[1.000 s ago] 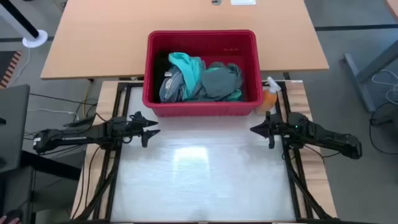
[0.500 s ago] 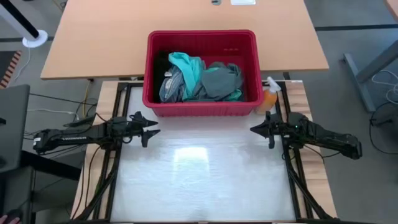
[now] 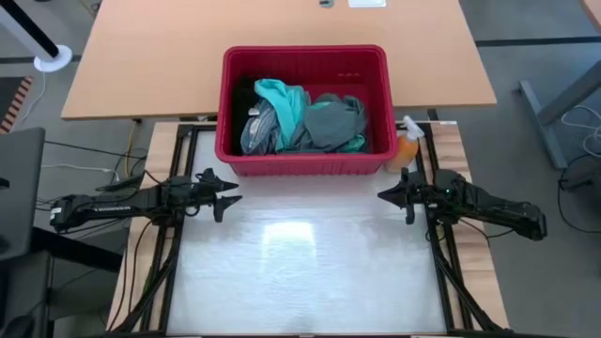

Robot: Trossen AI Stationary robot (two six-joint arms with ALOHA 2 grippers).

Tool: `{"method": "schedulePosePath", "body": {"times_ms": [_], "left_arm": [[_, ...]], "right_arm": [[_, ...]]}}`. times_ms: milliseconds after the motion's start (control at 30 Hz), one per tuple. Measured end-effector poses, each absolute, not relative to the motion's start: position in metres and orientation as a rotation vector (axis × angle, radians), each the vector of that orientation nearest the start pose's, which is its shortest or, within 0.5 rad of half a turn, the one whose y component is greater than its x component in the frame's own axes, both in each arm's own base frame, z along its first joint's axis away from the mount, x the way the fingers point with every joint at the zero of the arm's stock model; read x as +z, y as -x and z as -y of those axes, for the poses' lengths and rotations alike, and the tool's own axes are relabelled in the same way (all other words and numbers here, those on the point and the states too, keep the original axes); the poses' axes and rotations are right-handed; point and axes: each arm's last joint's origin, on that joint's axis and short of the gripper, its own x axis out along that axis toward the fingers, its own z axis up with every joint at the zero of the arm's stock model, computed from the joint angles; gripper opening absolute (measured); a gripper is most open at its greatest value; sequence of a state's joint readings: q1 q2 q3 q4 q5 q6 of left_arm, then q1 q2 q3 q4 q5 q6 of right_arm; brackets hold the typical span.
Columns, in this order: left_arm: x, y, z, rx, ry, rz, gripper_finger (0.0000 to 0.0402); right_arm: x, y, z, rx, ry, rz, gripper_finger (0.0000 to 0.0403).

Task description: Fold Laundry from Bin

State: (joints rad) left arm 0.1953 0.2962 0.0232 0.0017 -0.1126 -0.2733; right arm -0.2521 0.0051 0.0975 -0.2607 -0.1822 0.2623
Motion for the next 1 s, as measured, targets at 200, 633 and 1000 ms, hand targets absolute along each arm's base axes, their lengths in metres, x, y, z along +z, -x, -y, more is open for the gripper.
{"method": "schedulePosePath", "body": {"times_ms": [200, 633, 1000], "left_arm": [[0.1464, -0.1098, -0.0251, 0.342, 0.281, -0.229, 0.0217], [0.1465, -0.1098, -0.025, 0.341, 0.281, -0.229, 0.0217], [0.1465, -0.1098, -0.025, 0.341, 0.281, -0.228, 0.0217]], "right_arm": [[0.1711, -0.0878, 0.0172, -0.091, -0.298, -0.155, 0.0038], [0.1711, -0.0878, 0.0172, -0.091, -0.298, -0.155, 0.0038], [0.1711, -0.0878, 0.0172, -0.091, -0.298, -0.155, 0.0038]]}}
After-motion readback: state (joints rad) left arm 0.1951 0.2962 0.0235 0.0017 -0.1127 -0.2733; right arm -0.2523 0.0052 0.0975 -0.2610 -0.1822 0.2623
